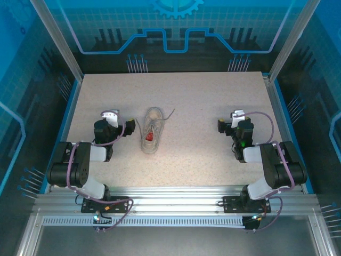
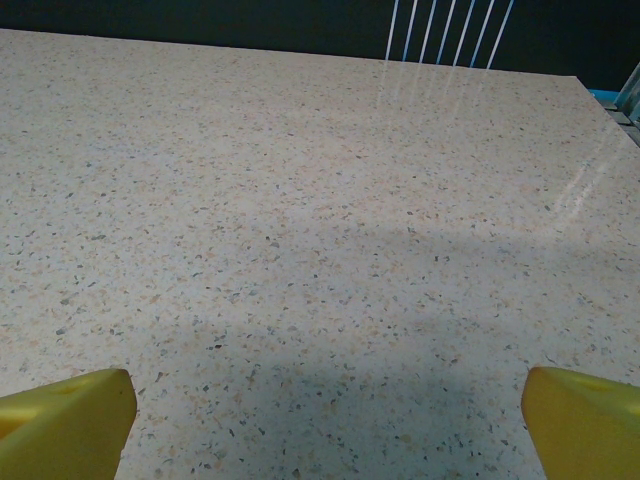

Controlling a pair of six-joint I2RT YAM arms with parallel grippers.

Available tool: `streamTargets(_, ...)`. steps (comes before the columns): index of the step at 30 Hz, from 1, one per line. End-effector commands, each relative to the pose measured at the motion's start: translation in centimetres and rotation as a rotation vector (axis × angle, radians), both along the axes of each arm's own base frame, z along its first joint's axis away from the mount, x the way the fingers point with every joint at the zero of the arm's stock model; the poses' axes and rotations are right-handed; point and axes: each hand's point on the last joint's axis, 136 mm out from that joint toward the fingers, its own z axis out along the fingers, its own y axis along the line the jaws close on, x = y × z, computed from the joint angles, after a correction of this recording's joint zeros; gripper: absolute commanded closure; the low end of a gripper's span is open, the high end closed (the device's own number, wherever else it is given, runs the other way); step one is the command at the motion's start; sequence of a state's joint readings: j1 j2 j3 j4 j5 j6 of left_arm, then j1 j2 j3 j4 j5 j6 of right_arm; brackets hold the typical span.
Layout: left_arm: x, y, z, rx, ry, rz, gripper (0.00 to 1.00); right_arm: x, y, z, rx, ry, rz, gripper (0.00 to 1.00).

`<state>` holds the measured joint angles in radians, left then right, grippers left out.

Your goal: Tie the shoes

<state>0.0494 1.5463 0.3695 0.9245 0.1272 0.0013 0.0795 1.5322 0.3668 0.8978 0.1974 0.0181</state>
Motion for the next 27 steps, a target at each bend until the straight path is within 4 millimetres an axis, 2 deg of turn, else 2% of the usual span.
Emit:
streamTargets(1,0.3,0.2,0.3,0.009,-0.011,0.014,0.01,0.6,0.5,1.0,-0.012,-0.037,0.02,0.0)
streamTargets(5,0.1,0.2,1.3,-0.008,-0.034,0.003,0.01,0.0,0.8,2.2,-0.044,-0.06,0.014,0.0)
streamTargets(7,-0.1,1.1,2.5,-0.006,-0.025,0.061,0.01,-0.1,1.4,3.2,-0.078,-0.049,0.019,0.0)
streamTargets(12,-0.1,1.5,5.6,-0.041,0.014,0.098,0.01,0.5,3.4,5.8,-0.131,0.019,0.043,0.0)
streamTargets(15,-0.1,1.4,6.7,-0.101,0.103,0.115,0.09,1.2,5.4,7.3,-0.109,0.085,0.063,0.0)
streamTargets(17,-0.2,1.0,6.7,-0.138,0.204,0.114,0.18,1.2,7.4,7.2,-0.099,0.163,0.102,0.0)
streamTargets(18,-0.4,0.7,6.3,-0.157,0.26,0.111,0.21,1.2,9.1,7.4,-0.088,0.188,0.154,0.02)
streamTargets(22,-1.4,-0.1,4.9,-0.228,0.371,0.11,0.22,0.3,17.4,7.3,0.026,0.278,0.411,0.13)
streamTargets(25,-2.0,-1.8,3.8,-0.331,0.416,0.076,0.26,-0.9,22.1,5.8,0.15,0.364,0.504,0.21)
streamTargets(27,-2.3,-3.2,2.8,-0.363,0.458,0.043,0.33,-1.1,24.0,4.3,0.203,0.428,0.482,0.25)
